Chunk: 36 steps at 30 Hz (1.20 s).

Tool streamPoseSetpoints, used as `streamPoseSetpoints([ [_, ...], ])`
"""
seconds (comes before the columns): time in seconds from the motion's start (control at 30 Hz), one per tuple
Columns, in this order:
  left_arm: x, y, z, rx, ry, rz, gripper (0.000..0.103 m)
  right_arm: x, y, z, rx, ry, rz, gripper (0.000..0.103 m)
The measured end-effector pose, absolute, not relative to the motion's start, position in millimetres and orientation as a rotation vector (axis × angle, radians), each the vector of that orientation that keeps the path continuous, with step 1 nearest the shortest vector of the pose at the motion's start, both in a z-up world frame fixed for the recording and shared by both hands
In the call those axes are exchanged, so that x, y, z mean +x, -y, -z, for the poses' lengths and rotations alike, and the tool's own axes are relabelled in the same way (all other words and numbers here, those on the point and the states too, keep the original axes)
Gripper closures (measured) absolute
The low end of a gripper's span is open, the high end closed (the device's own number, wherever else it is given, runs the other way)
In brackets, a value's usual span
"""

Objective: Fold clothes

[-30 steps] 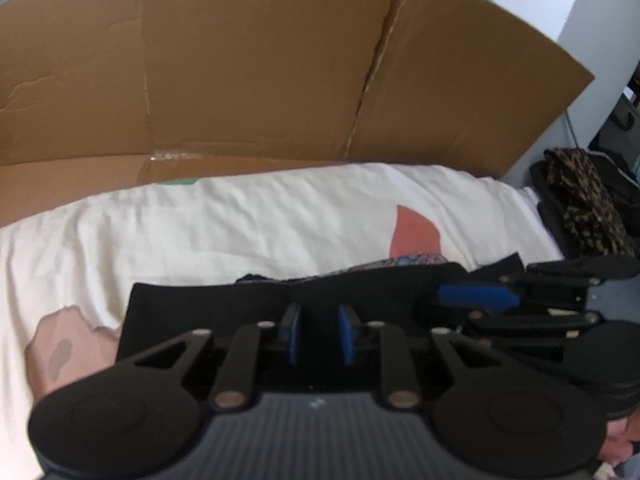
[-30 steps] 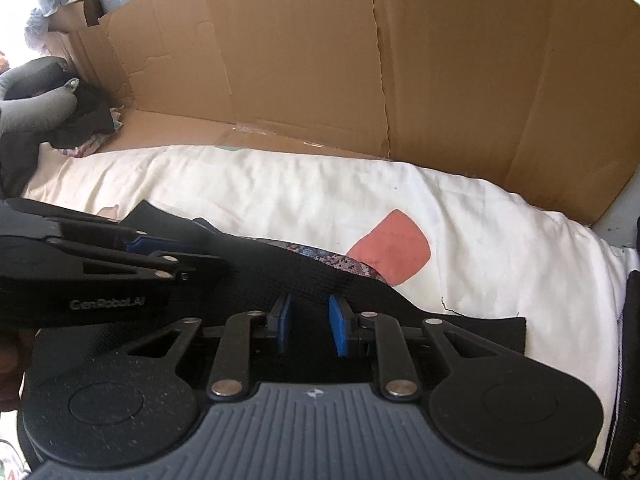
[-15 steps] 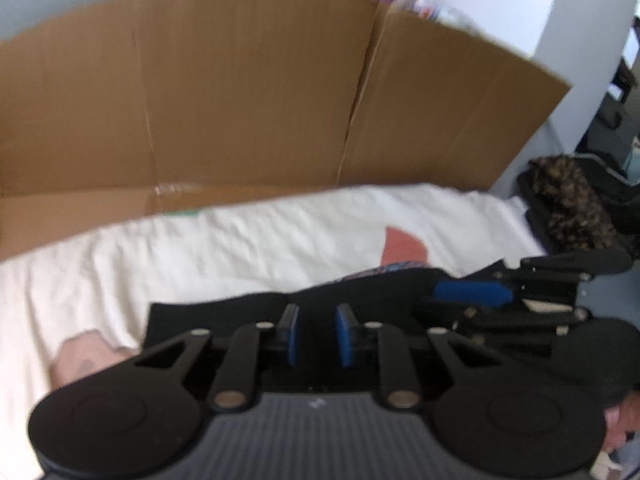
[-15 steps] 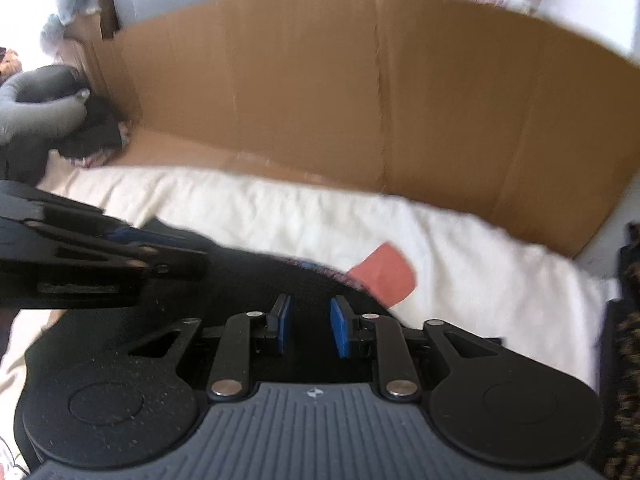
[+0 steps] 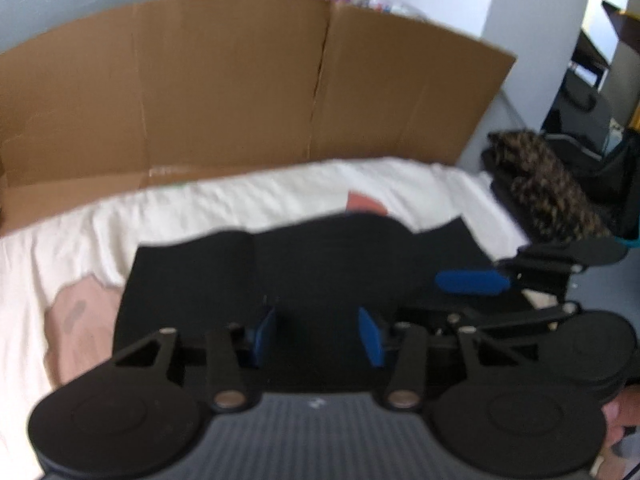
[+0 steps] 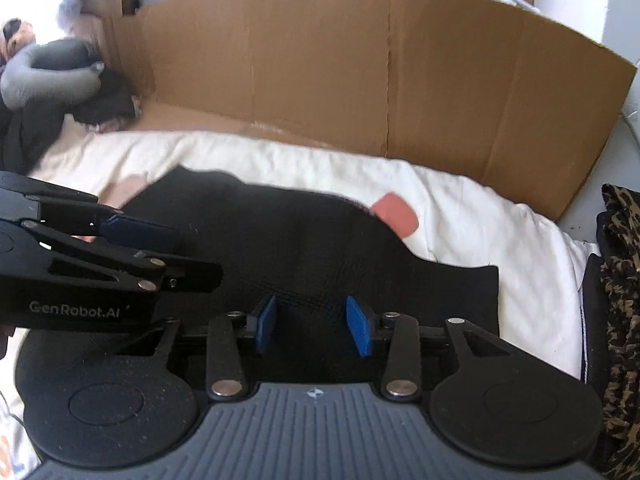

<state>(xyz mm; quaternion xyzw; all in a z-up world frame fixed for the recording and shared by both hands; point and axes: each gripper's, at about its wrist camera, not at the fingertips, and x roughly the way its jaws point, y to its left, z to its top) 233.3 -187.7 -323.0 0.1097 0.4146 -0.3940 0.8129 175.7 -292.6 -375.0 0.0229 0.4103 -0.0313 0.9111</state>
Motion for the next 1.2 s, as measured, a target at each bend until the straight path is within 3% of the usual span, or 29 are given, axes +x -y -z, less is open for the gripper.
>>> streamPoseSetpoints([
  [0.33, 242, 196, 337, 0.262, -0.923, 0.841, 0.058, 188, 306, 394, 0.117, -0.909, 0.045, 0.055],
  [0.57, 241, 192, 320, 0.249, -0.888, 0.843, 0.058, 178, 310, 370, 0.173, -0.85, 0.062, 0.055],
  [0.73, 246, 198, 322, 0.26, -0.897, 0.829, 0.059, 190, 307, 372, 0.163, -0.873, 0.066, 0.066],
  [1.2, 254, 206, 336, 0.268, -0.911, 0.812, 0.063, 198, 303, 387, 0.114, -0.914, 0.066, 0.066],
])
